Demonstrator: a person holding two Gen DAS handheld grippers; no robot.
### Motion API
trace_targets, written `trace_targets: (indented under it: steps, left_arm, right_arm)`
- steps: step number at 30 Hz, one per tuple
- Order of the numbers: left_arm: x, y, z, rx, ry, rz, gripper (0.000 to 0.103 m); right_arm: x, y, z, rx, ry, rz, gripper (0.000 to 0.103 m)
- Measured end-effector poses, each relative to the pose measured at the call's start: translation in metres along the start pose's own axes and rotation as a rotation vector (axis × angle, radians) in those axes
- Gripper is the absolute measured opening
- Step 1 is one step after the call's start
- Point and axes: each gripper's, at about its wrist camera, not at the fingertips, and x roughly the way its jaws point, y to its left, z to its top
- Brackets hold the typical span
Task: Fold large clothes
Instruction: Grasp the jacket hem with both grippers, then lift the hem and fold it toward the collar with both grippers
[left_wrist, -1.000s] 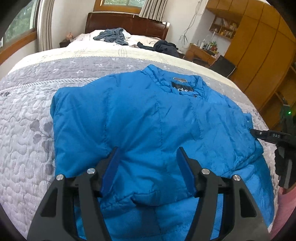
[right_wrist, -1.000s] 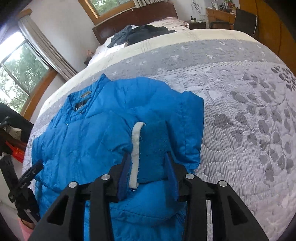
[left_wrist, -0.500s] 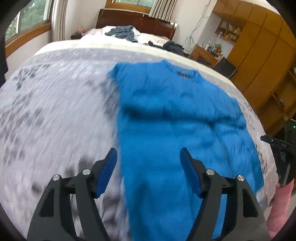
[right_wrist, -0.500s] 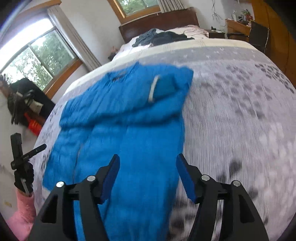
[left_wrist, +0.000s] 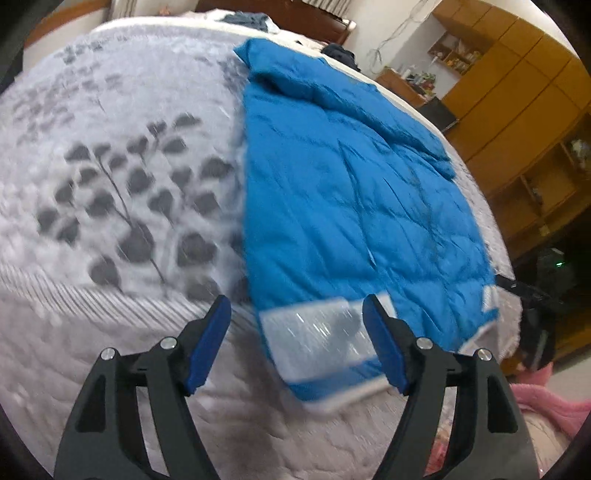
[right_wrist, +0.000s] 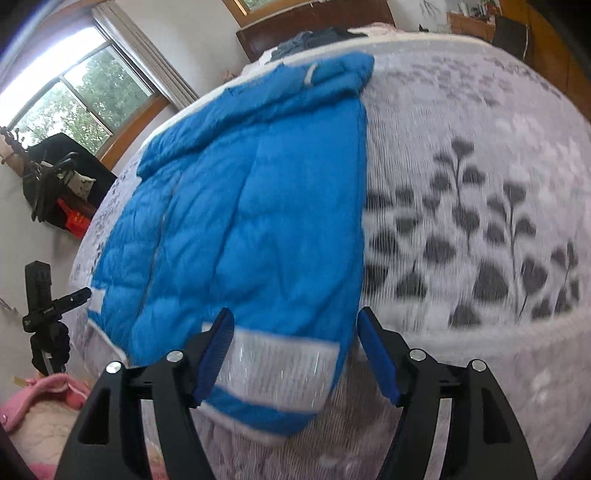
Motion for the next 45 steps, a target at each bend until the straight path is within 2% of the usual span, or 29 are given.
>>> trace_targets:
  steps: [4, 6, 9, 11, 12, 14, 17, 20, 24, 27, 33, 39, 45]
  left_arm:
    - [0.006, -0.007, -0.005, 0.012, -0.013, 0.015, 0.074]
    - [0.006, -0.011, -0.007, 0.014, -0.003, -0.012, 0.074]
    - [0.009, -0.018, -0.010, 0.031, 0.011, -0.027, 0.068]
    - [0.011, -0.021, -0.012, 0.048, 0.004, 0.008, 0.055]
    - [0.011, -0.021, -0.012, 0.044, -0.001, 0.008, 0.051]
    - [0.010, -0.021, -0.012, 0.030, -0.013, -0.004, 0.035]
    - [0.005, -0.021, -0.010, 0.027, -0.034, -0.015, 0.021]
    - [-0.006, -0.021, -0.006, 0.019, -0.068, -0.060, 0.015]
    - [-0.026, -0.029, 0.009, 0.023, -0.138, -0.148, 0.013]
    - [-0.038, -0.035, 0.025, 0.042, -0.178, -0.189, 0.012]
    - [-0.052, -0.046, 0.078, 0.081, -0.241, -0.234, 0.012]
    - [-0.042, -0.044, 0.134, 0.055, -0.253, -0.280, 0.012]
    - [-0.015, -0.039, 0.200, 0.027, -0.257, -0.271, 0.012]
  right_arm:
    - [0.002, 0.001, -0.016, 0.009, 0.006, 0.022, 0.071]
    - [0.000, 0.005, -0.022, 0.000, -0.004, 0.023, 0.071]
    - [0.000, 0.011, -0.027, -0.021, -0.006, 0.033, 0.062]
    - [0.003, 0.013, -0.028, -0.029, -0.008, 0.020, 0.050]
    - [0.004, 0.013, -0.029, -0.025, -0.012, 0.027, 0.047]
    - [0.002, 0.015, -0.029, -0.030, -0.030, 0.034, 0.031]
    - [-0.007, 0.019, -0.026, -0.043, -0.058, 0.047, 0.019]
    - [-0.020, 0.022, -0.021, -0.044, -0.092, 0.092, 0.015]
    - [-0.042, 0.027, -0.007, -0.051, -0.145, 0.149, 0.013]
    - [-0.059, 0.035, 0.011, -0.072, -0.194, 0.179, 0.012]
    - [-0.082, 0.048, 0.064, -0.123, -0.250, 0.198, 0.012]
    - [-0.071, 0.048, 0.135, -0.105, -0.229, 0.215, 0.012]
    - [-0.045, 0.040, 0.201, -0.055, -0.190, 0.212, 0.012]
